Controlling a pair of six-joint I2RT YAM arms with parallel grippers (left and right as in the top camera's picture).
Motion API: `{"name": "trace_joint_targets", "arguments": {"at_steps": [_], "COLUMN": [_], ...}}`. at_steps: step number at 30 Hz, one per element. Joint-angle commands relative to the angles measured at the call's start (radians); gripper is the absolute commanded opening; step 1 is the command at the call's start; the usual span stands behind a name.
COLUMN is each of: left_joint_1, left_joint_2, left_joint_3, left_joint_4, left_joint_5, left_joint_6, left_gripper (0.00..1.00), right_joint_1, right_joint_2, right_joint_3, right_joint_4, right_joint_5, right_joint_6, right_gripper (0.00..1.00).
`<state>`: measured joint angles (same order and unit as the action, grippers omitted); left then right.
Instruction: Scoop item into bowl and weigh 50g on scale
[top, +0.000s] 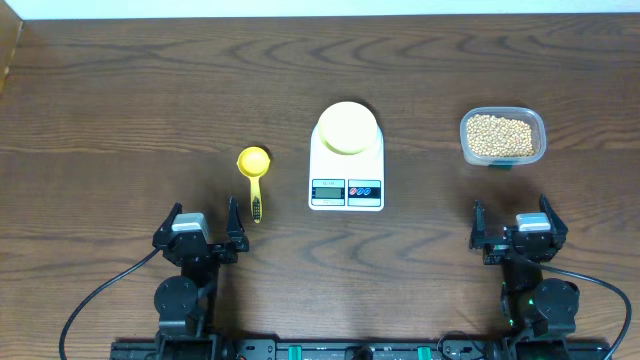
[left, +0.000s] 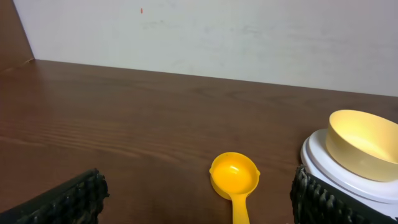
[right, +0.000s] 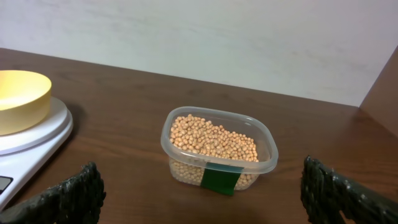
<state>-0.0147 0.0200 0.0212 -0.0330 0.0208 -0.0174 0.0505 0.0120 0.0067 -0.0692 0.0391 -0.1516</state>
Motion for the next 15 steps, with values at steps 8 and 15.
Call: {"name": "trace_joint_targets", "arguments": {"at_steps": [8, 15], "left_joint_1": [0.005, 0.005], "left_joint_2": [0.004, 0.004], "left_joint_3": [-0.017, -0.009], "left_joint_4": [-0.038, -0.043], "left_joint_5": [-0.005, 0.048], "left_joint_6": [0.013, -0.021], "left_gripper": [0.96, 0.96], "right_joint_1": [-0.006, -0.006], "right_joint_2": [0.000, 0.000], "right_joint_3": [-0.001, -0.001], "right_joint_4": [-0.003, -0.003], "right_joint_5": [-0.005, -0.005], "right_joint_6": [-0.014, -0.014], "right_gripper": [0.99, 0.99]}}
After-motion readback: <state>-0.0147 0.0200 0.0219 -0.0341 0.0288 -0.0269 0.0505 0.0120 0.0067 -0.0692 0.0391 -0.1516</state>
